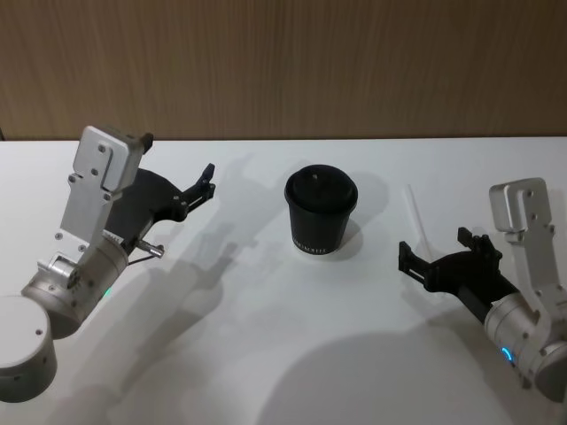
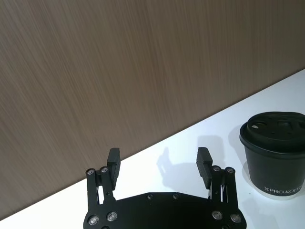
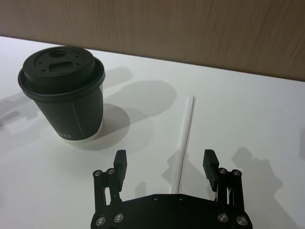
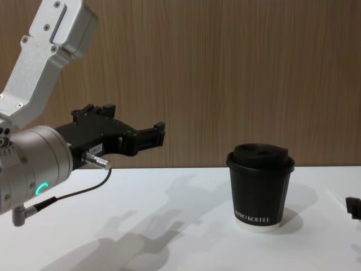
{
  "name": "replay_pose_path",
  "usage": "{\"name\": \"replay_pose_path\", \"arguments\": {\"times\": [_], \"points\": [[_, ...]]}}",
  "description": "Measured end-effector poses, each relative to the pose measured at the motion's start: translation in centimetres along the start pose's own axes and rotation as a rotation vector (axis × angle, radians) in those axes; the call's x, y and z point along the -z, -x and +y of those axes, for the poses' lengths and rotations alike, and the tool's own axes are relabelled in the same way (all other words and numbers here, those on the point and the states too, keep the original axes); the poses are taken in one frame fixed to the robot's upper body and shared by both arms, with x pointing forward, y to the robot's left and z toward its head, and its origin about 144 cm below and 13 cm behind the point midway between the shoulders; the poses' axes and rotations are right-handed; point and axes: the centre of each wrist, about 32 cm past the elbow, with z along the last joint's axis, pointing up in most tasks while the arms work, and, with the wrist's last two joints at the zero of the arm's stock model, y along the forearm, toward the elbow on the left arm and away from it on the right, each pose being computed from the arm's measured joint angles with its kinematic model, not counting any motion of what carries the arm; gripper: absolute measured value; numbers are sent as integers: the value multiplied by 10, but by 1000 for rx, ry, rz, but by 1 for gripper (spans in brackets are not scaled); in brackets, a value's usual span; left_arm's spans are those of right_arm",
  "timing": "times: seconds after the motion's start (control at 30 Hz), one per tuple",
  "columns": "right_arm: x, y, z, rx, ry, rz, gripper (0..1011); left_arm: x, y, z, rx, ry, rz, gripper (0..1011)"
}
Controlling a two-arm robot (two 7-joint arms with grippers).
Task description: Pick up the straw with one hand, pass it to the other hand, and insert it into the cup.
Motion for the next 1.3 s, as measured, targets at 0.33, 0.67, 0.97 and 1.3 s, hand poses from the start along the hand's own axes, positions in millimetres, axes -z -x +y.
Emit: {"name": "replay_pose_path", "arguments": {"times": [0.33,0.67,0.97,1.3], "points": [[-5,-1,-3,2,67,-5,1001,0,0,0,0,0,0,1003],[-7,-2,-4,1,112,-18,1001,0,0,0,0,0,0,1003],[-8,-4,-5,12,139,-2,1001,0,0,0,0,0,0,1003],[-4,-7,-2,26,160,17,1001,0,0,0,0,0,0,1003]]}}
